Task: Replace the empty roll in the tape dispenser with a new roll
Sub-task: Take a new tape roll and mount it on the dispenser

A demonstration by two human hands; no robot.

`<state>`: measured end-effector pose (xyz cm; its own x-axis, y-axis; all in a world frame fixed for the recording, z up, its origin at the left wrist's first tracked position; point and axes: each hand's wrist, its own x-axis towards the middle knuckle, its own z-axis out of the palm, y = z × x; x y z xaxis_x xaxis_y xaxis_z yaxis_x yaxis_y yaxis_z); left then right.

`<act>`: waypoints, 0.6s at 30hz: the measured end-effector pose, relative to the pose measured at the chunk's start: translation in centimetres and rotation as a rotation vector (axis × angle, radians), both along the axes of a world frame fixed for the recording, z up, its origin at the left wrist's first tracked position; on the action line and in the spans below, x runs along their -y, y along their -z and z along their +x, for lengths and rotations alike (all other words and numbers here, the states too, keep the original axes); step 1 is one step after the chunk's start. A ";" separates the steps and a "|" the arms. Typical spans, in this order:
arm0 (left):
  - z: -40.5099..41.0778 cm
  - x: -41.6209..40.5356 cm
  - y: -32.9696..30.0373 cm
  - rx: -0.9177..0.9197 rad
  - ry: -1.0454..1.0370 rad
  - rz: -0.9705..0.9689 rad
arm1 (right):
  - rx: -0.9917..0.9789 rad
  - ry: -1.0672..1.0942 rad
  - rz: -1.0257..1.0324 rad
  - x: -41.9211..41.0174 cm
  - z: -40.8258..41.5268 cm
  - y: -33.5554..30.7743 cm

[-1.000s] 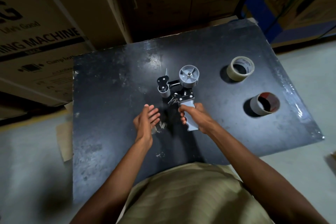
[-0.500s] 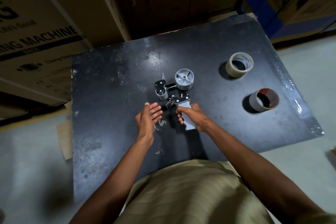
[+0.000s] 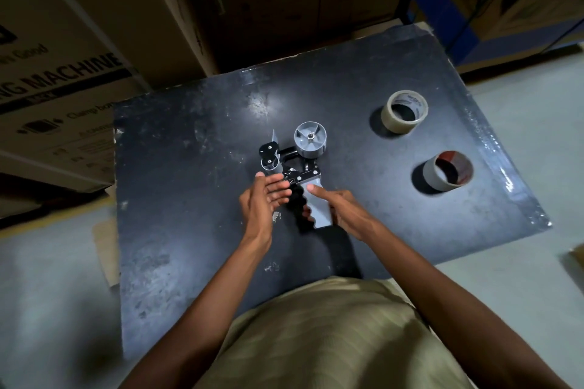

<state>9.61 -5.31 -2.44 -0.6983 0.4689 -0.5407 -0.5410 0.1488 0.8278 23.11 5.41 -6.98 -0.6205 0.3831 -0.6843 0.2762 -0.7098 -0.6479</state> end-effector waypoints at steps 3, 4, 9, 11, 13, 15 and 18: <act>0.9 -1.5 -1.1 -0.019 0.036 0.044 | 0.098 0.006 0.075 -1.2 2.1 -0.1; 1.3 -2.2 -1.5 -0.022 0.048 0.057 | 0.122 0.013 0.096 -1.8 2.7 -0.3; 3.0 -6.0 -2.9 -0.029 0.159 0.121 | 0.195 0.193 0.263 -6.2 4.3 -2.1; 3.6 -7.7 -3.1 -0.025 0.223 0.134 | 0.271 0.269 0.481 -8.8 4.6 -2.1; 4.3 -9.6 -3.1 -0.013 0.281 0.135 | 0.416 0.313 0.767 -11.5 4.9 -2.2; 4.8 -11.4 -2.8 -0.016 0.339 0.117 | 0.525 0.317 1.027 -13.8 4.9 -2.9; 5.3 -13.6 -2.1 -0.026 0.404 0.082 | 0.621 0.157 1.241 -17.1 4.3 -2.9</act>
